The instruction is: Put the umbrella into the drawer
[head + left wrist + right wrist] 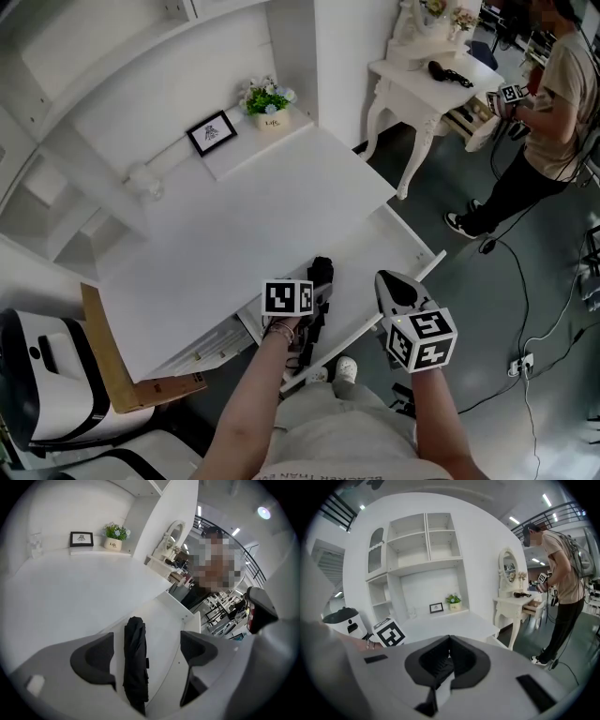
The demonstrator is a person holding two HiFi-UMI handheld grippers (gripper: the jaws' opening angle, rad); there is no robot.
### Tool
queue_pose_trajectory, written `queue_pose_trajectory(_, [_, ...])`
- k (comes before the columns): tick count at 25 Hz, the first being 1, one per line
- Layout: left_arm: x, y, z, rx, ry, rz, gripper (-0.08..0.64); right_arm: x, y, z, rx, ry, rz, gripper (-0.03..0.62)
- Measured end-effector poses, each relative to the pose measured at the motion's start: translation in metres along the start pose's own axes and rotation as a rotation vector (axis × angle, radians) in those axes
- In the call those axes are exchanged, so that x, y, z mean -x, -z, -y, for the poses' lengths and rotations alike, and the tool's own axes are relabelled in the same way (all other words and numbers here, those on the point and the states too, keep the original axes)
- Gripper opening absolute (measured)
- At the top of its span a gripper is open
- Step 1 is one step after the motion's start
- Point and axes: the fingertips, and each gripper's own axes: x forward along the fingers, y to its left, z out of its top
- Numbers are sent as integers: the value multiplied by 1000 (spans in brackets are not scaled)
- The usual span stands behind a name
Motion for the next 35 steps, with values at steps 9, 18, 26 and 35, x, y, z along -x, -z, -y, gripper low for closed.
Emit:
queue_pose_trajectory(9, [52, -45, 17, -60, 5, 215, 383, 12, -24, -4, 29, -1, 56, 8])
queue_pose_trajectory(18, [101, -72, 29, -178, -73, 378, 243, 24, -48, -10, 69, -10, 113, 8])
queue_pose_trajectory(26, [147, -100, 39, -233, -108, 527, 104, 30, -75, -16, 100, -28, 166, 8])
queue_pose_trajectory(35, [189, -122, 52, -308, -123, 651, 9, 42, -96, -22, 162, -25, 217, 8])
